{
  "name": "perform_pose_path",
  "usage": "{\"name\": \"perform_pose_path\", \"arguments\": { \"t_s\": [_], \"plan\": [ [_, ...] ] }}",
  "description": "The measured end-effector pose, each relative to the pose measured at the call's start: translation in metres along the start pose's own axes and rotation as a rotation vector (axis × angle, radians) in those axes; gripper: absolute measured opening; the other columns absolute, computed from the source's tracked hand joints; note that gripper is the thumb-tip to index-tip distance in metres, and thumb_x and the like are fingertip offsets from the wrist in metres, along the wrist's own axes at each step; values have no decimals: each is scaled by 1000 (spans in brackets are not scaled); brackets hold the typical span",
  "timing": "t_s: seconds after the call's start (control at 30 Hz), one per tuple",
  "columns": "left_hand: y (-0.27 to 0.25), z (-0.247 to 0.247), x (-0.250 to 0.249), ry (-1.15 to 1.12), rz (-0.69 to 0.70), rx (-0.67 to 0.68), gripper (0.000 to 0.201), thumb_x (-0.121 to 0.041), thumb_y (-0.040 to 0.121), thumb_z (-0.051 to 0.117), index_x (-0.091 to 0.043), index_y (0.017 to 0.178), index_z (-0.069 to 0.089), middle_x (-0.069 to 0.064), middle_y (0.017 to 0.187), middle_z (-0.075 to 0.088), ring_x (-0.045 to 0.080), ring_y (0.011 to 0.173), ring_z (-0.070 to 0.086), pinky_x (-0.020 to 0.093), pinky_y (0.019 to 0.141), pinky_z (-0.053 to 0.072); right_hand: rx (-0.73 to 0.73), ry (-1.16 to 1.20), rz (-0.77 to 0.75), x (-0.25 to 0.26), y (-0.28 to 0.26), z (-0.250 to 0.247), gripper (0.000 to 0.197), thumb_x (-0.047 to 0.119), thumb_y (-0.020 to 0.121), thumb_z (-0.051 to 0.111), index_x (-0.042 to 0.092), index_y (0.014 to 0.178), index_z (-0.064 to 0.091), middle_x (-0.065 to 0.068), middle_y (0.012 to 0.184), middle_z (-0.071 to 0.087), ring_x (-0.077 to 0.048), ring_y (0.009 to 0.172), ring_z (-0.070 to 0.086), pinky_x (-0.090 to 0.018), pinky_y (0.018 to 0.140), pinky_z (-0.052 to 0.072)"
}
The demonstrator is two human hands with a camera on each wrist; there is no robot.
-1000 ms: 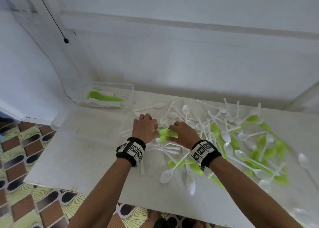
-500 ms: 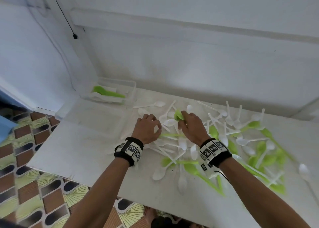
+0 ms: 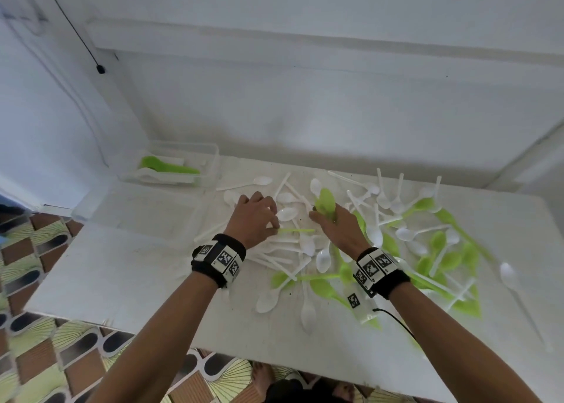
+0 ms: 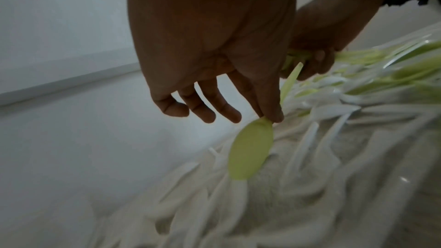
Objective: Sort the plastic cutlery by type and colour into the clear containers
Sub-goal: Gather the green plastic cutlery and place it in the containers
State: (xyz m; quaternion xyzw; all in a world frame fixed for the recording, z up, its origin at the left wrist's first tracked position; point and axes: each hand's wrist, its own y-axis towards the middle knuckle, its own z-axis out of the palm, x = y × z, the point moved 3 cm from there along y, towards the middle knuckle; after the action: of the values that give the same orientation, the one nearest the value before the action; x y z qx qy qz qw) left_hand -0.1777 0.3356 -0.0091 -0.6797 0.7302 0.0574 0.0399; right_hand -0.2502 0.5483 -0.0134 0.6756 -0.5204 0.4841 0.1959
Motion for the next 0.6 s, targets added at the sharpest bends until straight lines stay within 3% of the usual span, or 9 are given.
{"name": "perform_pose_path", "arguments": {
  "t_s": [0.03,0.1,0.2,0.27,0.37,0.43,0.47,0.53,0.6],
  "plan": [
    [1,-5,-4,-12,29,-36,7,-40,85,74,-35,88,78,-13,111,59,16,104,47,34,84,29,33,-11,21,0,-3,3,31,54,89,69,26,100,70,15,88,69,-3,82,63,-20,71,46],
    [4,-14,-12,-40,80,-113,4,-36,83,77,-34,85,78,-9,103,58,17,96,50,32,78,29,146,34,94,0,-8,11,43,63,86,68,20,94,71,16,76,67,-5,66,59,-21,64,43],
    [5,-21,-23,-51,133,-229,1,-30,83,78,-30,84,78,-4,85,56,19,78,57,30,63,35,343,241,134,3,-15,19,44,51,95,63,9,106,72,4,77,66,-9,53,46,-22,51,33],
    [1,-22,-26,-99,105,-259,14,-26,88,72,-31,100,77,-8,79,59,17,72,61,26,57,37,368,353,85,4,-19,18,35,38,103,56,8,113,72,1,78,63,-11,52,41,-20,49,29],
    [-7,-25,-27,-602,-186,-368,43,-11,88,63,-26,126,53,-10,91,58,10,71,59,18,61,46,288,387,34,4,-20,16,30,30,106,50,11,114,71,2,77,59,-11,54,40,-21,53,30],
    [-10,-24,-30,-1079,-418,-431,44,-11,92,64,-20,127,39,-2,108,57,16,82,66,29,68,58,274,377,20,6,-21,18,30,31,106,51,12,113,72,1,78,59,-13,55,40,-23,54,31],
    [-9,-21,-35,-1292,-506,-386,42,-17,96,64,-16,128,37,2,115,58,22,89,69,34,71,60,295,365,11,7,-23,21,30,32,106,51,11,113,72,-1,78,60,-15,56,39,-22,54,32],
    [-5,-13,-45,-1579,-549,-244,32,-23,103,57,-5,125,44,13,117,65,31,94,69,38,73,60,349,354,1,9,-27,27,32,35,105,53,11,112,72,-5,77,61,-23,63,42,-23,55,34],
    [-3,-10,-51,-1672,-514,-235,22,-19,107,47,-1,120,49,18,106,69,29,88,67,35,72,58,353,301,4,10,-28,30,32,39,104,54,13,108,72,-5,76,66,-25,67,48,-26,57,39]
  ]
}}
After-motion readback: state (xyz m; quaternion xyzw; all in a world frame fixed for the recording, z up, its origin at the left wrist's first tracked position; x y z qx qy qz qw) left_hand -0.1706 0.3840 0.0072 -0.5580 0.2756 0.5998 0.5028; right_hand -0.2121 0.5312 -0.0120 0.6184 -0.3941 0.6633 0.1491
